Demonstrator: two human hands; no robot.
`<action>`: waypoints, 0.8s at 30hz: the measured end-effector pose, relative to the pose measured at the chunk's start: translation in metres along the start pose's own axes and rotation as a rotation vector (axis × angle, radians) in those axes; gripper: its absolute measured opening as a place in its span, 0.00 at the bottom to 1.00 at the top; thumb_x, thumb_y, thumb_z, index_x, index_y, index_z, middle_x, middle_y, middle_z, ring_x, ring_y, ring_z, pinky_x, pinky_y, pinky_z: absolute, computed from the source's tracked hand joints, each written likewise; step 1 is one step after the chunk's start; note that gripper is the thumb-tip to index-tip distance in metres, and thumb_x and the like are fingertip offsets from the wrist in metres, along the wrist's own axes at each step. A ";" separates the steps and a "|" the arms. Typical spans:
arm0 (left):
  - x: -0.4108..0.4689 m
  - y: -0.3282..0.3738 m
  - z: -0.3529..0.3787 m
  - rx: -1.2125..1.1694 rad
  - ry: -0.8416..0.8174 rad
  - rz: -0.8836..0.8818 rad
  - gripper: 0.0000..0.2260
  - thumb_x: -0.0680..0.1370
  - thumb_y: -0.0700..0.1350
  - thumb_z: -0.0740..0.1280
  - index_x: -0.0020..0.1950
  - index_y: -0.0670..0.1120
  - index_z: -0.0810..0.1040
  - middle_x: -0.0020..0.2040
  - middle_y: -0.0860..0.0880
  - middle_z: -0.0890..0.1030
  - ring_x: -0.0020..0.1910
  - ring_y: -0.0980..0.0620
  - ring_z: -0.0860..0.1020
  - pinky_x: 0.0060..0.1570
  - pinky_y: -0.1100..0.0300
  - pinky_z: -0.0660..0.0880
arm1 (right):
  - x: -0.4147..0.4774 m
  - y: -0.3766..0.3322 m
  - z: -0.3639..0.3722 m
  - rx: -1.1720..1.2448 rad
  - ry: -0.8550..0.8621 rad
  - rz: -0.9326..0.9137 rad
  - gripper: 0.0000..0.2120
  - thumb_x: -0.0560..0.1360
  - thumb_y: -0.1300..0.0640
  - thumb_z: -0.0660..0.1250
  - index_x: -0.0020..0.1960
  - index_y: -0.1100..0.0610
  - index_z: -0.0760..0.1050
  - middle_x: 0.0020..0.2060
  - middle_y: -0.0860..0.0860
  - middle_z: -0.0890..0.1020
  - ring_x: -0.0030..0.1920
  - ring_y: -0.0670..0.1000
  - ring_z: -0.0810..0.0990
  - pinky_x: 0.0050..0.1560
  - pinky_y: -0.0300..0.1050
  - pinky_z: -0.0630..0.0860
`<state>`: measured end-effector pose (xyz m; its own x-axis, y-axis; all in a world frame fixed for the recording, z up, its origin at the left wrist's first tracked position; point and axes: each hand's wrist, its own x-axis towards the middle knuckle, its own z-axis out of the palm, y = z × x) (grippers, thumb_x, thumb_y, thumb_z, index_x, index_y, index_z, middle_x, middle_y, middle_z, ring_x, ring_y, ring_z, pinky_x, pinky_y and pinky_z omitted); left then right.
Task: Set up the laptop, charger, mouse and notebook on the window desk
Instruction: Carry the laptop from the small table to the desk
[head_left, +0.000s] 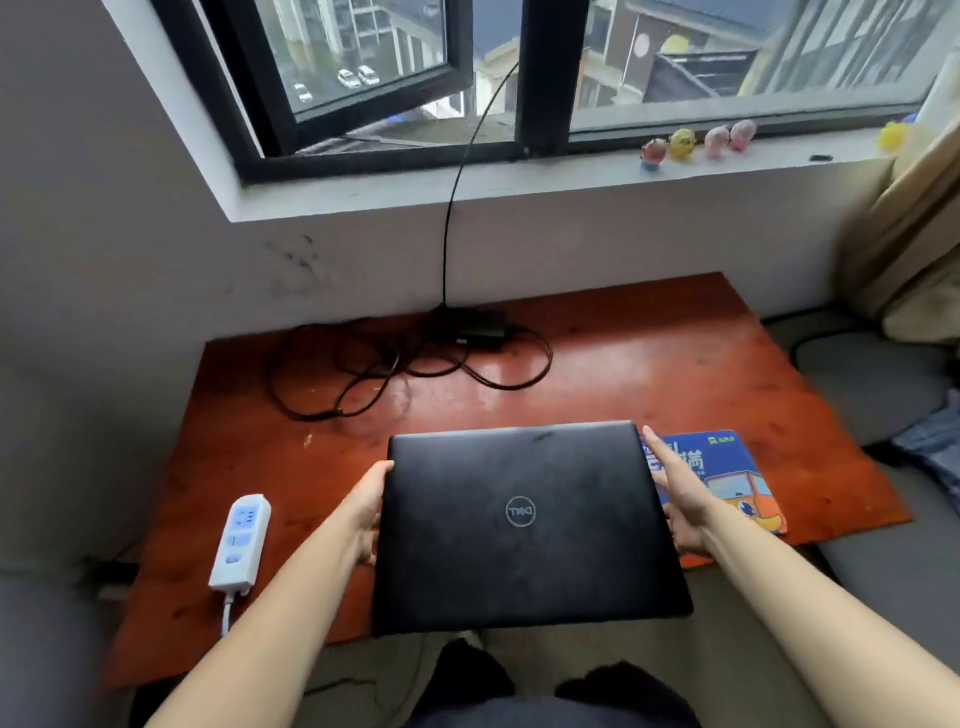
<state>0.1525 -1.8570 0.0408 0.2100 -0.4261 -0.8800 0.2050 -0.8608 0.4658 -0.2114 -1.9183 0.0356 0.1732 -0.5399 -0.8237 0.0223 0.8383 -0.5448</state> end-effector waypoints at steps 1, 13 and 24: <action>0.010 0.014 0.001 -0.002 0.005 0.000 0.18 0.73 0.63 0.61 0.40 0.49 0.76 0.38 0.46 0.79 0.39 0.47 0.75 0.38 0.57 0.71 | 0.010 -0.010 0.004 -0.004 0.013 0.013 0.35 0.63 0.21 0.64 0.41 0.51 0.88 0.42 0.58 0.88 0.38 0.58 0.88 0.30 0.48 0.81; 0.080 0.074 0.027 -0.088 0.110 -0.092 0.16 0.77 0.57 0.59 0.39 0.47 0.76 0.20 0.48 0.77 0.32 0.46 0.75 0.33 0.57 0.66 | 0.115 -0.079 0.005 -0.099 0.071 0.049 0.34 0.59 0.20 0.69 0.47 0.47 0.88 0.49 0.53 0.88 0.45 0.54 0.88 0.46 0.48 0.80; 0.111 0.080 0.047 -0.217 0.222 -0.114 0.13 0.77 0.53 0.61 0.39 0.47 0.76 0.21 0.49 0.78 0.21 0.48 0.77 0.22 0.61 0.74 | 0.154 -0.094 -0.002 -0.135 0.065 0.130 0.44 0.57 0.20 0.69 0.60 0.49 0.84 0.57 0.51 0.86 0.61 0.55 0.82 0.70 0.54 0.71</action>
<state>0.1476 -1.9865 -0.0242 0.3728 -0.2390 -0.8966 0.4330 -0.8098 0.3959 -0.1888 -2.0807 -0.0401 0.1020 -0.4348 -0.8947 -0.1288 0.8861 -0.4452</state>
